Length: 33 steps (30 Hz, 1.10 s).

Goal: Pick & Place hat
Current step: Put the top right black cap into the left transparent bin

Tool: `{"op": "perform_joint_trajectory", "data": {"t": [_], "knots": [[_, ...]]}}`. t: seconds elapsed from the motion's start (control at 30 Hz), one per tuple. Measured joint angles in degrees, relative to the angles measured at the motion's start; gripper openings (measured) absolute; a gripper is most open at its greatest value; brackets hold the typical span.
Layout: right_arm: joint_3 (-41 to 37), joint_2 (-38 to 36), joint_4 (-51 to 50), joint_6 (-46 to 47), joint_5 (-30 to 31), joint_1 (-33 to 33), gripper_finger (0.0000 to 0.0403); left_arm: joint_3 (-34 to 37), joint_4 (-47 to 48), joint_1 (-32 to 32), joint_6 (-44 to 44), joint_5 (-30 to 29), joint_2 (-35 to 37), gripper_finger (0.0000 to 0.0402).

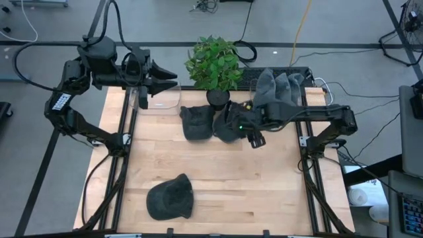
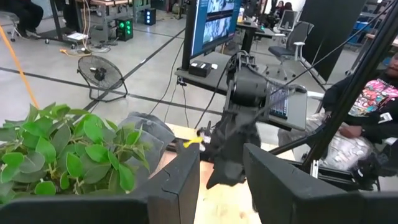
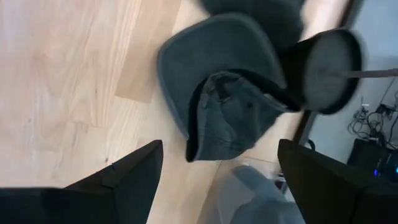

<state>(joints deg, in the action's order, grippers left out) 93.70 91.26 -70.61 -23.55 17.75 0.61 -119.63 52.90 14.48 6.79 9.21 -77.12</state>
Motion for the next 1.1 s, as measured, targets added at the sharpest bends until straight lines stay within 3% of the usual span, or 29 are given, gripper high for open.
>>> {"op": "perform_joint_trajectory", "data": {"t": [0.4,0.7,1.1], "knots": [[-21.8,-0.1,20.5,-4.3,-0.4,-1.8,0.029,0.0,0.5,0.0,0.9,1.2,0.0,0.0131],[-32.3,-0.2,36.2,-7.6,-2.6,-1.7,0.0292,0.0,0.5,0.0,0.9,2.1,0.0,0.0131],[-42.3,-0.2,55.1,-19.4,1.3,0.1,0.028,0.0,0.5,0.0,-2.4,2.1,0.0,0.0131]]}}
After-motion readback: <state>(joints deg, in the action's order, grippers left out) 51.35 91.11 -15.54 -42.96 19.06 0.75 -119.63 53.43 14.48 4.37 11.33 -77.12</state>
